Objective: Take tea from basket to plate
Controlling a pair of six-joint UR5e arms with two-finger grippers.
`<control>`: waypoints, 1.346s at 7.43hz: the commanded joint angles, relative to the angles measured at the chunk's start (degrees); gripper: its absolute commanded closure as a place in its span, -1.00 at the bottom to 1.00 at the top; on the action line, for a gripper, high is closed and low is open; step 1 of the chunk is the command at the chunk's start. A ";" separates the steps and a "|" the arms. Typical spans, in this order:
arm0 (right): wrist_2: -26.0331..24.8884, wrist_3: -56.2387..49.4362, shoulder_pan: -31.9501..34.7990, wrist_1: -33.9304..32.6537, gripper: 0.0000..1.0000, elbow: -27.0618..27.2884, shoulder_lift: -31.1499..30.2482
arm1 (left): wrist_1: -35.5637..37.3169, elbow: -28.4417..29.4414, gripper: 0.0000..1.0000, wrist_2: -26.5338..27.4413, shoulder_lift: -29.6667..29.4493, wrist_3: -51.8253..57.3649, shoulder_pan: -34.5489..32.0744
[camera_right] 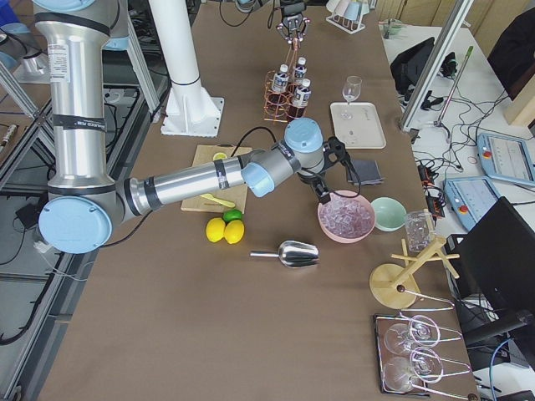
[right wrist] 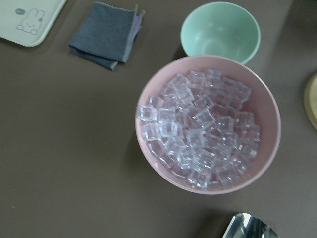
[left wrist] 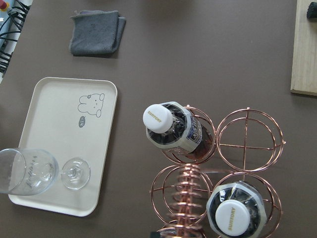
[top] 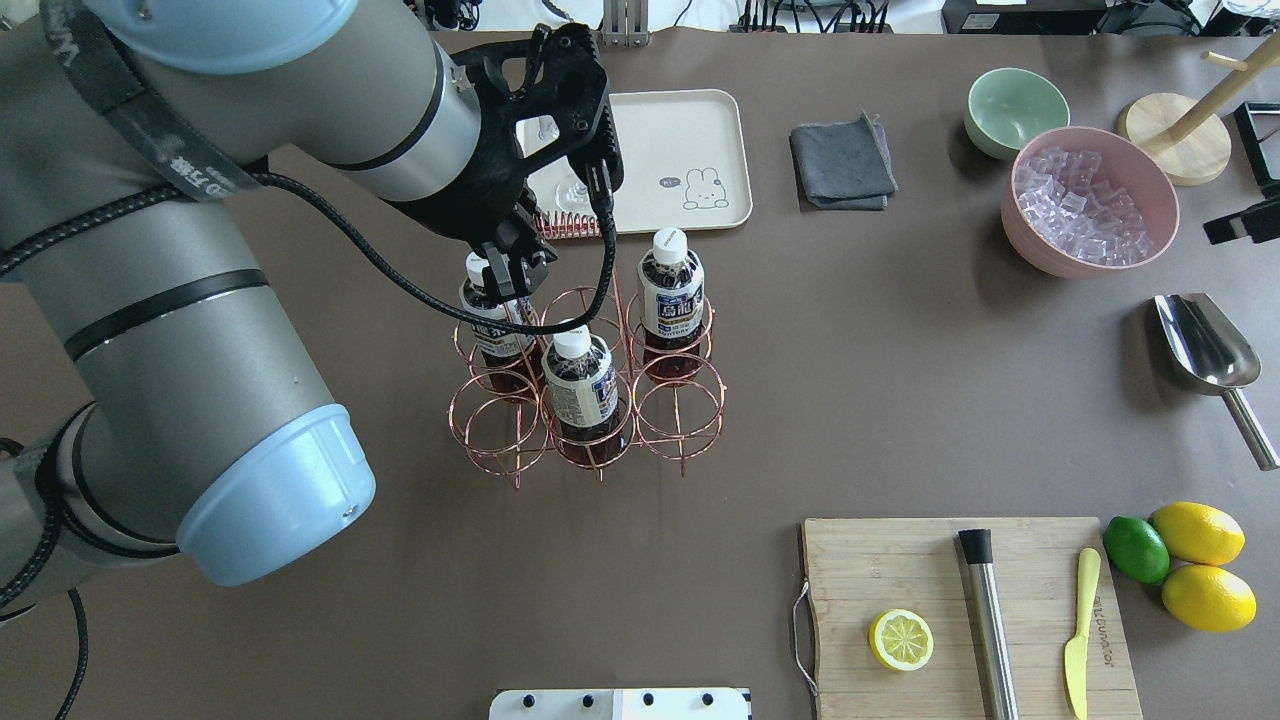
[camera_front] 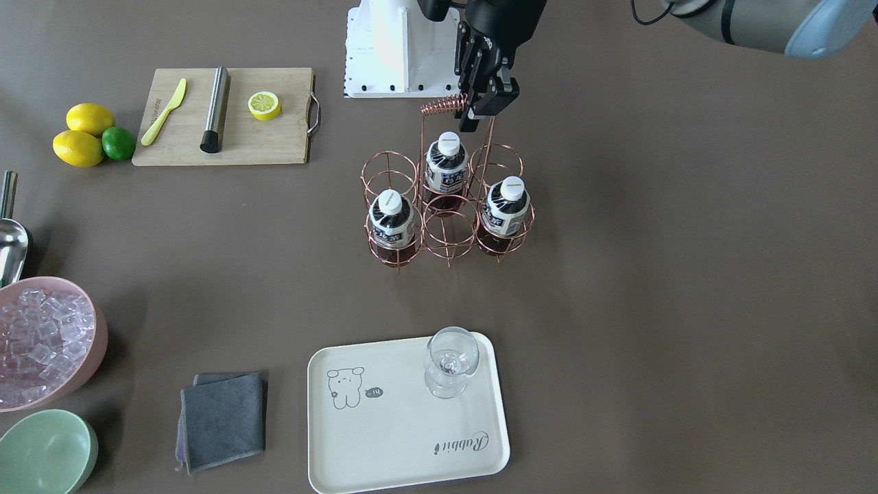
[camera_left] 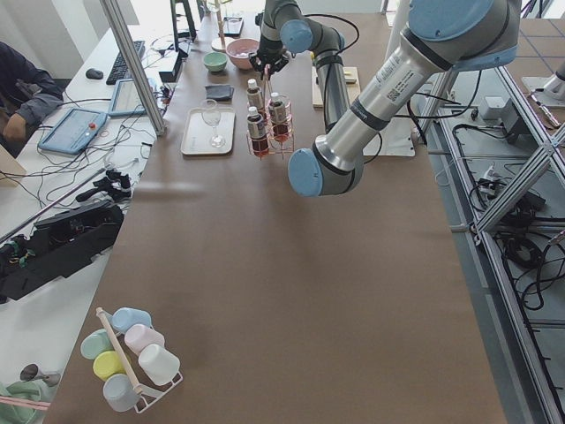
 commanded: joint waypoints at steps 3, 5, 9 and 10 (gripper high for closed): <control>-13.07 24.81 -19.23 35.05 -1.00 -0.31 7.06 | -0.68 1.78 1.00 0.31 0.02 0.29 1.28; -21.43 31.14 -27.32 42.61 -1.00 -0.49 9.96 | -2.09 2.41 1.00 2.66 0.81 0.20 4.34; -35.78 24.51 -38.05 47.49 -1.00 -0.31 13.39 | -2.89 1.70 1.00 4.09 1.87 -0.15 5.41; -38.76 21.51 -40.08 47.49 -1.00 -0.31 13.48 | -2.89 1.70 1.00 4.09 1.78 -0.15 5.41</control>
